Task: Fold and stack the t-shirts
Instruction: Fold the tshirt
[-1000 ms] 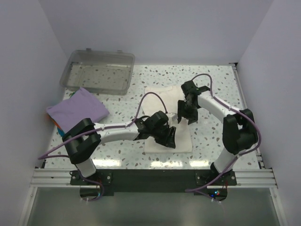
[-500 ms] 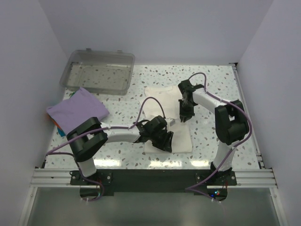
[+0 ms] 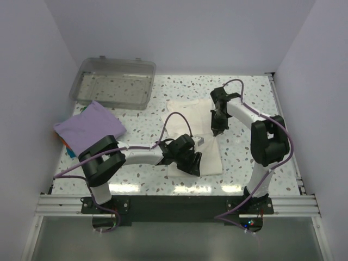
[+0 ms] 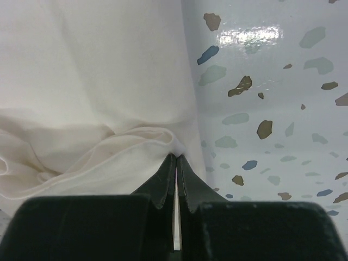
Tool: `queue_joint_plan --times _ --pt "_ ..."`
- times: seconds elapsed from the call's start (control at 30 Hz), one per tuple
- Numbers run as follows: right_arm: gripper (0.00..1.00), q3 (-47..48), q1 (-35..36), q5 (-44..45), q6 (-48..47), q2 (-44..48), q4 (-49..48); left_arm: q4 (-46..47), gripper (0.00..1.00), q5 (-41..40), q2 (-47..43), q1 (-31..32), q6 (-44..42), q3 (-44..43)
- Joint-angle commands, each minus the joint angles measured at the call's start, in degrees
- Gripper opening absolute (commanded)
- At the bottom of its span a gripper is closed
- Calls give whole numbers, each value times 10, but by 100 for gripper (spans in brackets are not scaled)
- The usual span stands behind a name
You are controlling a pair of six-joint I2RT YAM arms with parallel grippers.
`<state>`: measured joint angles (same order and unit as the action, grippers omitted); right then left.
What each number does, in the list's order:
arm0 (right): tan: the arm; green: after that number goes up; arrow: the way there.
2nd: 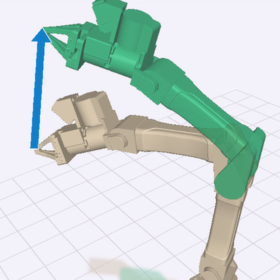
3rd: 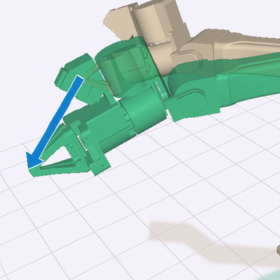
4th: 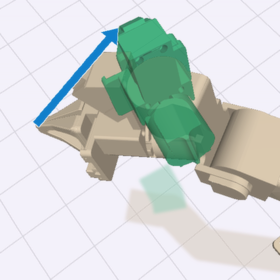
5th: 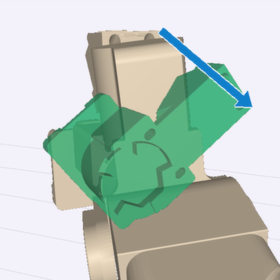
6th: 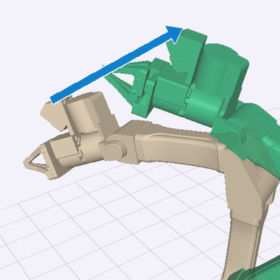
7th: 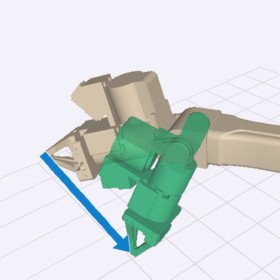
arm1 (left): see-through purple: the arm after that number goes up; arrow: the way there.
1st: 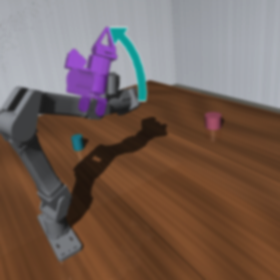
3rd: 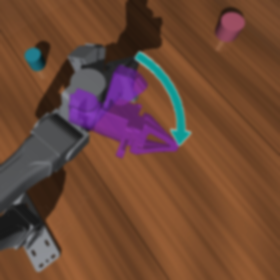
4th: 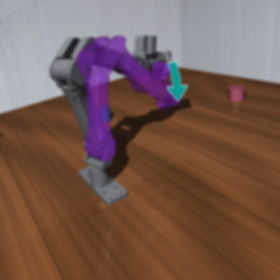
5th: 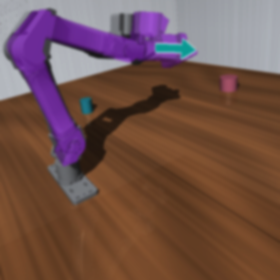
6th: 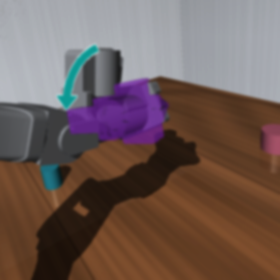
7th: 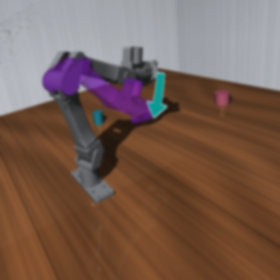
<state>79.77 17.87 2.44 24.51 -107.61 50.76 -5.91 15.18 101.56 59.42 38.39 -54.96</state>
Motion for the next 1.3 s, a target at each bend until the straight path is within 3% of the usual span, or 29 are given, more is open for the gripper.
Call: queue_joint_plan --times 0.0,0.07,0.13,0.23,0.33,0.5,0.63,0.73,0.8,1.03,1.27 --pt "2 25 -4 8 -10 -14 -10 -67 55 -30 35 15 -13 3" --pt "7 28 -4 -1 -11 -21 -15 -71 56 -35 32 18 -13 -11" --pt "28 35 -5 -5 -20 -21 -15 -81 56 -38 23 18 -8 -28" --pt "52 50 -6 -3 -36 -8 -2 -101 59 -64 -15 18 1 -53" --pt "60 52 -16 -19 -53 14 15 -124 63 -112 -80 18 14 -72" --pt "64 0 -33 -23 -56 92 26 -178 73 -236 -198 6 50 -64" --pt "63 -106 -32 -75 -52 157 19 -182 73 -227 -283 -20 100 35" --pt "60 -193 -32 -112 -39 209 7 -169 64 -191 -304 -30 119 98" --pt "58 -234 -32 -131 -35 244 -1 -165 59 -174 -306 -32 120 115" --pt "51 -369 -30 -173 -9 300 -24 -175 58 -155 -263 -41 119 158" --pt "46 -370 -18 -157 -5 261 -27 -136 59 -108 -233 -43 105 162"
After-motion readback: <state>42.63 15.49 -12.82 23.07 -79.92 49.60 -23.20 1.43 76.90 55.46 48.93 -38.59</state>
